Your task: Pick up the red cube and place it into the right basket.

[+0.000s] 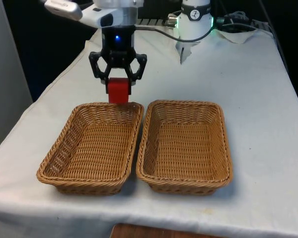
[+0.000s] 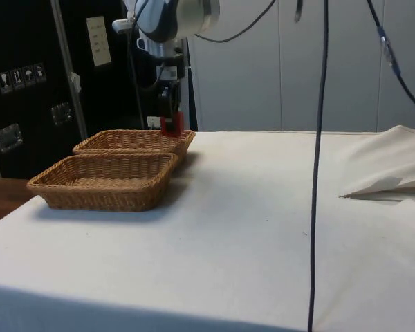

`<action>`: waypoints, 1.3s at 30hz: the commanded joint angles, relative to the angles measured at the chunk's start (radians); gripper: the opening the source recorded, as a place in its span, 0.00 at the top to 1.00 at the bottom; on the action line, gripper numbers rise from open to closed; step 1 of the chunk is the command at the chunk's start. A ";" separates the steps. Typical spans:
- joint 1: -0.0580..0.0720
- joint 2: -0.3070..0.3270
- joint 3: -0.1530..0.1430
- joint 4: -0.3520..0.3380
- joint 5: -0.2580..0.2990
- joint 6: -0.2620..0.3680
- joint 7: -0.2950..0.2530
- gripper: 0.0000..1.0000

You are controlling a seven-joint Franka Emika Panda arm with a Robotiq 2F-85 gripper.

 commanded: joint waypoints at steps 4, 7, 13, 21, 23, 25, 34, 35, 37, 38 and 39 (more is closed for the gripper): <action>-0.017 0.037 -0.001 0.051 0.037 -0.025 -0.025 0.97; -0.010 0.058 -0.018 0.069 0.055 -0.024 -0.031 0.97; -0.029 0.103 -0.026 0.127 0.089 -0.049 -0.049 0.97; -0.043 0.171 -0.054 0.202 0.138 -0.068 -0.066 0.97; -0.047 0.187 -0.056 0.218 0.150 -0.070 -0.069 0.97; -0.037 0.185 -0.066 0.210 0.151 -0.061 -0.066 0.97; -0.062 0.283 -0.067 0.299 0.235 -0.080 -0.077 0.97; -0.062 0.291 -0.067 0.306 0.243 -0.081 -0.077 0.97; -0.065 0.314 -0.069 0.324 0.266 -0.082 -0.075 0.97; -0.064 0.318 -0.070 0.327 0.273 -0.083 -0.075 0.97; -0.064 0.322 -0.071 0.330 0.278 -0.084 -0.075 0.97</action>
